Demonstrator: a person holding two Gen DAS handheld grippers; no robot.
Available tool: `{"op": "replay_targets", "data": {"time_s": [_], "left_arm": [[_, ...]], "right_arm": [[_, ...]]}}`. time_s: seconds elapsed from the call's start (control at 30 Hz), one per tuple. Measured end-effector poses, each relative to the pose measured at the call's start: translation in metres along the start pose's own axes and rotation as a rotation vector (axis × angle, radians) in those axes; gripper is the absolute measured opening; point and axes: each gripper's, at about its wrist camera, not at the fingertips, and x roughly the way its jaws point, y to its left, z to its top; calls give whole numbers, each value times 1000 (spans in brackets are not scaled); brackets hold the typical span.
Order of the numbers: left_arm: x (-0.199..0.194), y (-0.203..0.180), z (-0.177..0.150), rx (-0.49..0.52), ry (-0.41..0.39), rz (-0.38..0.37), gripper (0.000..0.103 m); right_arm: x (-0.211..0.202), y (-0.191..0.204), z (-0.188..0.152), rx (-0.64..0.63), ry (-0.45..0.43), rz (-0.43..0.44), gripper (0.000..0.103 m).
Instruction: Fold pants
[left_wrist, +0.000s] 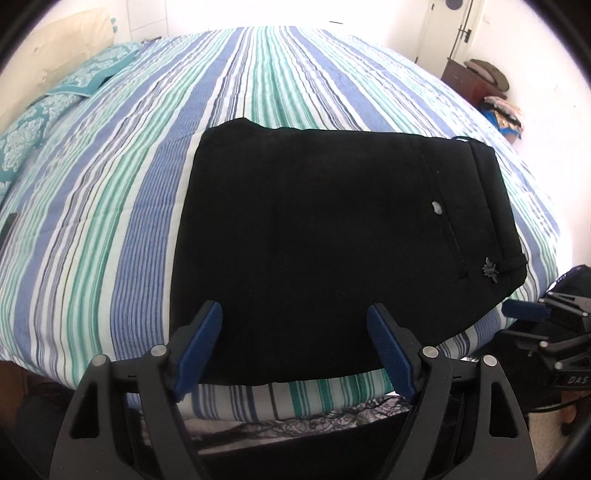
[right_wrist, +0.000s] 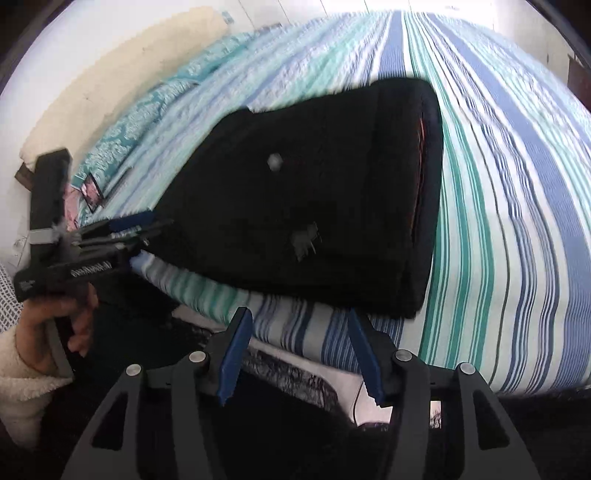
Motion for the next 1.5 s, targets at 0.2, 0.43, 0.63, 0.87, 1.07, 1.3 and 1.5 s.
{"op": "replay_targets", "data": {"time_s": [0.2,0.43,0.63,0.87,1.07,1.3,1.5], "left_arm": [[0,3,-1,2,0,2,83],[4,3,1,1,-8,3,83],[3,5,-1,-7,-14,-9,83],[-32,19,4,-67,-138,-17,83],[-84,11,14,-19,-343,205,83],[-13,91,32,-179,-26,-235,83],[45,122,32,-267,124,-345,83]], "right_arm": [[-9,-2,-1,1,-16,12,55],[-49,18,-4,-85,-171,-4,62],[-22,15,1,-114,-114,-69,78],[-45,-19,0,32,-140,-51,81],[-86,-16,3,33,-277,-238,103],[-56,-66,13,181,-201,120,103],[18,-92,39,199,-30,239,103]]}}
